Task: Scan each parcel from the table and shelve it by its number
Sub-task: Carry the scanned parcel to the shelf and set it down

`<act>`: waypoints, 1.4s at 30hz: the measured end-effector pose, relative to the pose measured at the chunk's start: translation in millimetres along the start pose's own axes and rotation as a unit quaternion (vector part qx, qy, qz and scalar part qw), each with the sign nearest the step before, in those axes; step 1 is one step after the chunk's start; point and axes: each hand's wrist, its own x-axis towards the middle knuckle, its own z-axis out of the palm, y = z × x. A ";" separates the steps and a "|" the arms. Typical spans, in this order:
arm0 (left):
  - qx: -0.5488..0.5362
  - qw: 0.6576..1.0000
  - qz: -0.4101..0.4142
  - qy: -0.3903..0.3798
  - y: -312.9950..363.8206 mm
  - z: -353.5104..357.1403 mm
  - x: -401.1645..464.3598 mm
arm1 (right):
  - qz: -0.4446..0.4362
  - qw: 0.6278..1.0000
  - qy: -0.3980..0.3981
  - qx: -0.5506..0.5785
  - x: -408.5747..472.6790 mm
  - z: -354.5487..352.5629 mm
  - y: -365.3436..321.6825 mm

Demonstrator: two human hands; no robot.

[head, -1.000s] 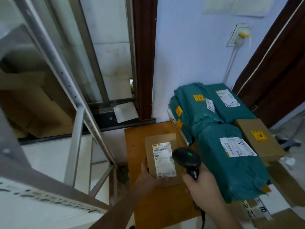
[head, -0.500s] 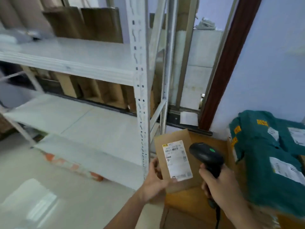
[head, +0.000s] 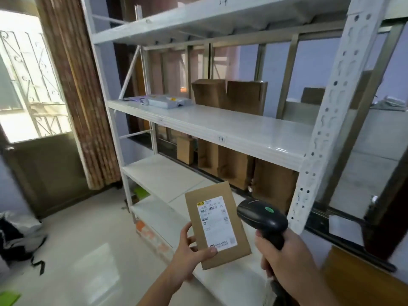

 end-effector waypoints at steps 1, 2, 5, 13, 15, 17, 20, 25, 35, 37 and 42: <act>-0.001 1.000 0.010 0.010 10.8 -19.6 4.7 | -0.010 1.000 -0.001 0.004 7.1 13.0 -15.7; -0.002 1.000 0.018 0.018 22.1 -39.1 9.3 | -0.018 1.000 0.000 0.005 14.9 26.1 -31.0; 0.001 0.998 0.043 0.043 57.6 -93.3 25.6 | -0.023 1.000 -0.011 0.017 35.8 58.3 -75.8; -0.016 0.988 0.128 0.086 136.6 -185.6 77.5 | -0.090 0.995 -0.028 0.027 92.6 103.2 -165.5; -0.018 0.986 0.142 0.089 151.4 -198.7 99.5 | -0.094 0.994 -0.036 0.036 112.9 111.4 -179.2; -0.017 0.984 0.155 0.087 166.6 -209.0 124.2 | -0.091 0.993 -0.049 0.050 135.9 119.6 -190.4; -0.024 0.982 0.170 0.077 189.0 -222.7 168.3 | -0.095 0.991 -0.051 0.073 175.9 128.9 -202.8; -0.002 0.977 0.200 0.073 230.2 -240.1 240.4 | -0.131 0.986 -0.045 0.097 248.6 137.9 -223.4; 0.003 0.963 0.248 0.102 289.5 -270.7 345.9 | -0.178 0.976 -0.033 0.120 355.0 150.0 -280.4; -0.003 0.962 0.256 0.094 306.7 -277.7 365.7 | -0.180 0.976 -0.025 0.120 370.2 156.7 -288.8; 0.007 0.962 0.270 0.047 344.9 -295.3 421.8 | -0.192 0.976 0.007 0.107 405.0 175.5 -308.6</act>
